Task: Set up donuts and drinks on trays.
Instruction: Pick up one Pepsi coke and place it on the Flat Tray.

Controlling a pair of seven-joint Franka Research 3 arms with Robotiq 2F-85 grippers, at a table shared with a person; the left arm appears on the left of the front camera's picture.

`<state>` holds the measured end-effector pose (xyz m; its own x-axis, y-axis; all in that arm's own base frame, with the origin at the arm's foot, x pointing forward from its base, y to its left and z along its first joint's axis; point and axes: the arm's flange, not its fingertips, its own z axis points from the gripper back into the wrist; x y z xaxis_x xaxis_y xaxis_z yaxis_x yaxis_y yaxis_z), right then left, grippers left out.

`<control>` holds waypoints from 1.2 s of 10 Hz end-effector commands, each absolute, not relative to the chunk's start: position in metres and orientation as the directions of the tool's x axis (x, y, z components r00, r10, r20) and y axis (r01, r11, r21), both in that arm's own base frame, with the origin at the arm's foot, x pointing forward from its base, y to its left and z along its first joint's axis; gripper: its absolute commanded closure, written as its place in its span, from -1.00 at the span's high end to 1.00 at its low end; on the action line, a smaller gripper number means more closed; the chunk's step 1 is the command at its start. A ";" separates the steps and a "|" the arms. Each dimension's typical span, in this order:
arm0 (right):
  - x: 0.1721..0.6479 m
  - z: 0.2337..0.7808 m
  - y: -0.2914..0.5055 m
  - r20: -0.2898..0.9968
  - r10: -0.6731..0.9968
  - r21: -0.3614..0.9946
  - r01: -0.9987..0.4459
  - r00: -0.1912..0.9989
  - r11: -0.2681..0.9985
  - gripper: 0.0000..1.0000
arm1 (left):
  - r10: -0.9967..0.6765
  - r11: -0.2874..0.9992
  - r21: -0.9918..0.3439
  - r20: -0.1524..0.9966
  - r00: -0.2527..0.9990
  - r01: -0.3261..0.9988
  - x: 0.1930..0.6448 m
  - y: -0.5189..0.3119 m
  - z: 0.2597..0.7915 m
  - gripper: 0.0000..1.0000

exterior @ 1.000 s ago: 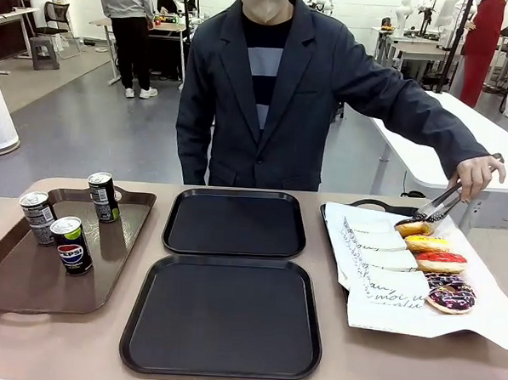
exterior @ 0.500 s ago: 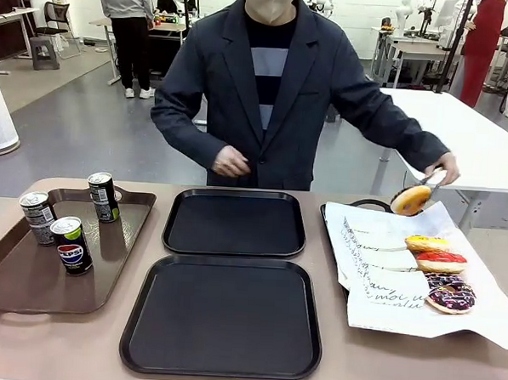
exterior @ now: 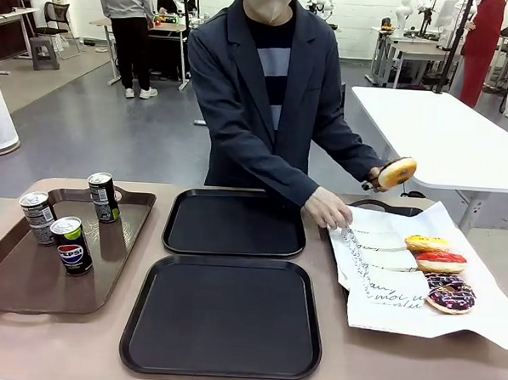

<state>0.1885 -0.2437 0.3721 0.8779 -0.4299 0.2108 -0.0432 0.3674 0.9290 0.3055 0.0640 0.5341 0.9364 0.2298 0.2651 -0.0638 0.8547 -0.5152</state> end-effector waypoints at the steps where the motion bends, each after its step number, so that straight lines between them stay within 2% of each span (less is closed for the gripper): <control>1: 0.192 0.373 -0.245 0.233 -0.444 0.933 -0.070 0.865 0.353 1.00 | 0.124 0.942 -0.332 0.215 0.969 -0.047 0.327 0.020 0.525 1.00; 4: 0.192 0.373 -0.245 0.233 -0.444 0.933 -0.070 0.865 0.353 1.00 | 0.076 0.990 -0.130 0.231 0.970 -0.047 0.350 -0.050 0.495 1.00; 6: 0.192 0.373 -0.245 0.233 -0.444 0.933 -0.070 0.865 0.353 1.00 | 0.088 0.996 -0.050 0.240 0.967 -0.078 0.364 -0.066 0.479 1.00; 8: 0.192 0.373 -0.245 0.233 -0.444 0.933 -0.070 0.865 0.353 1.00 | 0.053 0.995 -0.097 0.240 0.969 -0.030 0.354 -0.069 0.484 1.00; 12: 0.192 0.373 -0.245 0.233 -0.444 0.933 -0.070 0.865 0.353 1.00 | 0.053 0.995 -0.097 0.240 0.969 -0.030 0.354 -0.069 0.484 1.00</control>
<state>0.1881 -0.2444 0.3726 0.8777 -0.4304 0.2105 -0.0426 0.3674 0.9291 0.3567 -0.0683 0.4834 0.9698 0.0469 0.2395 -0.0204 0.9935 -0.1121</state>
